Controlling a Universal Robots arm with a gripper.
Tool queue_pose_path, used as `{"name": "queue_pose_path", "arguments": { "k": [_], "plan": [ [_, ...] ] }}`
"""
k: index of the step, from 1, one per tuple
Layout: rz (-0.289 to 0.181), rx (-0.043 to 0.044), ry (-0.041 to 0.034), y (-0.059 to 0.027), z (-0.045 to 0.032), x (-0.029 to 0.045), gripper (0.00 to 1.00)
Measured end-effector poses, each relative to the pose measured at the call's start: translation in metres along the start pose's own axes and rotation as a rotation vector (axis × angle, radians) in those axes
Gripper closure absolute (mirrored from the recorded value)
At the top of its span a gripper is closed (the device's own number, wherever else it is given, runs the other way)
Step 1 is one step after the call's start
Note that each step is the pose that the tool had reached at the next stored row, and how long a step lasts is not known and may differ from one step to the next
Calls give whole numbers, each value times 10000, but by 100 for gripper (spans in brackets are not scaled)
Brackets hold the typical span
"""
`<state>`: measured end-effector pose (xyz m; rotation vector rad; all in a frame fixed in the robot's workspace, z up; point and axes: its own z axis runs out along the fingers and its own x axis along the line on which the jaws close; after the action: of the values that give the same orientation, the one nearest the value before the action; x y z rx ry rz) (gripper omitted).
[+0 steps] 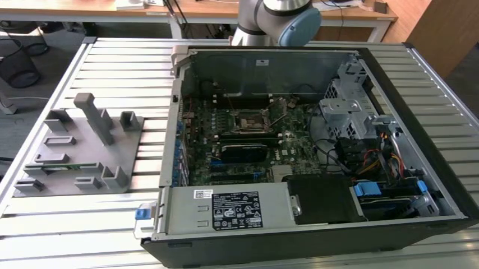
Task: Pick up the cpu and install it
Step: 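Pick up the cpu and move it towards the insertion slot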
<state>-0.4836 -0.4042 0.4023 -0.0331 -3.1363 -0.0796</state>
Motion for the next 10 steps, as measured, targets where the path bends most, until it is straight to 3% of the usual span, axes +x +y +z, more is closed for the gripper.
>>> {"name": "queue_pose_path", "arguments": {
  "k": [6, 10],
  "plan": [
    [0, -12, -5, 2, -28, -15, 47],
    [0, -14, -4, 3, -28, -89, 47]
  ]
}}
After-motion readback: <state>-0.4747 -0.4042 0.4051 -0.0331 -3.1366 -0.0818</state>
